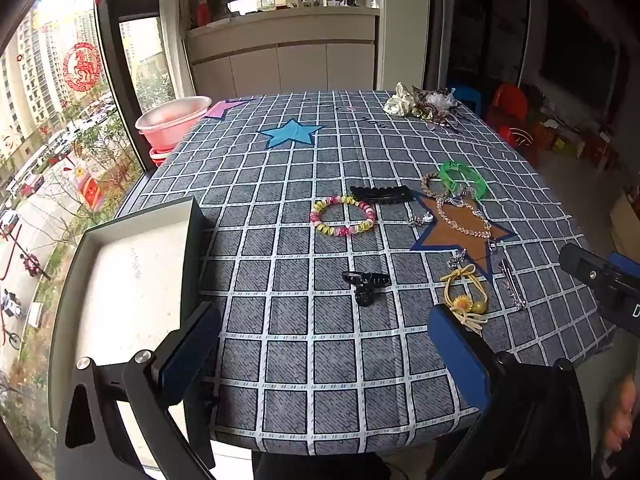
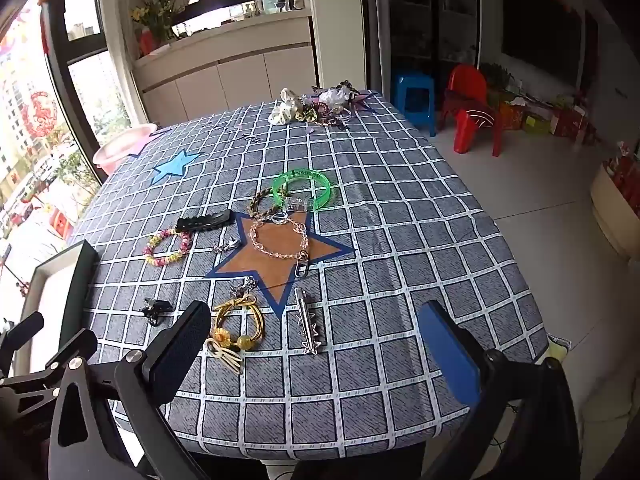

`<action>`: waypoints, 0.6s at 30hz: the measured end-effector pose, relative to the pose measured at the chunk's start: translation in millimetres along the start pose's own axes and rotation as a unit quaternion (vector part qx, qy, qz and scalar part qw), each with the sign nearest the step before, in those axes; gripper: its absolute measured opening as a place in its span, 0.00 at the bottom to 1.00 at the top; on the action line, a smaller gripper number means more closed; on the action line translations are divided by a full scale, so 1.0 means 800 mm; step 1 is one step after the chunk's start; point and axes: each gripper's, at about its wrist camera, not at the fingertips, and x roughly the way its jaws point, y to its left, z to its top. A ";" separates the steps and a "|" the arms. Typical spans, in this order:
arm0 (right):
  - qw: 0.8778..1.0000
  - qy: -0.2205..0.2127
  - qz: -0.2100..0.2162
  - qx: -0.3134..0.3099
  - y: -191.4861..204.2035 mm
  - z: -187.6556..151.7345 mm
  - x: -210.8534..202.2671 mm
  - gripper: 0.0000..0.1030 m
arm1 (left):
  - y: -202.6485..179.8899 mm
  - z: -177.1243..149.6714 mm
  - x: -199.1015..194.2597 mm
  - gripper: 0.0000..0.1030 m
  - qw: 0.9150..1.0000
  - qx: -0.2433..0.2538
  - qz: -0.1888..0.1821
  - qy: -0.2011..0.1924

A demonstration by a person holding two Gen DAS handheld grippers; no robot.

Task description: Organize jewelry

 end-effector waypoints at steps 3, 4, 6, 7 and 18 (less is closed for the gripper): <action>1.000 0.003 0.000 -0.006 0.002 0.000 0.000 1.00 | 0.005 0.002 0.003 1.00 1.000 -0.014 -0.001 0.011; 1.000 0.003 0.000 -0.009 0.003 0.000 0.000 1.00 | 0.010 0.002 0.004 1.00 1.000 -0.017 -0.003 0.013; 1.000 0.003 -0.001 -0.017 0.005 -0.001 -0.001 1.00 | 0.007 0.003 0.001 1.00 1.000 -0.011 0.000 0.010; 1.000 0.002 -0.002 -0.021 0.007 -0.001 -0.001 1.00 | 0.006 0.004 0.002 1.00 1.000 -0.009 0.000 0.012; 1.000 0.003 -0.003 -0.022 0.016 -0.001 -0.002 1.00 | 0.008 -0.001 0.000 1.00 1.000 -0.016 0.007 0.017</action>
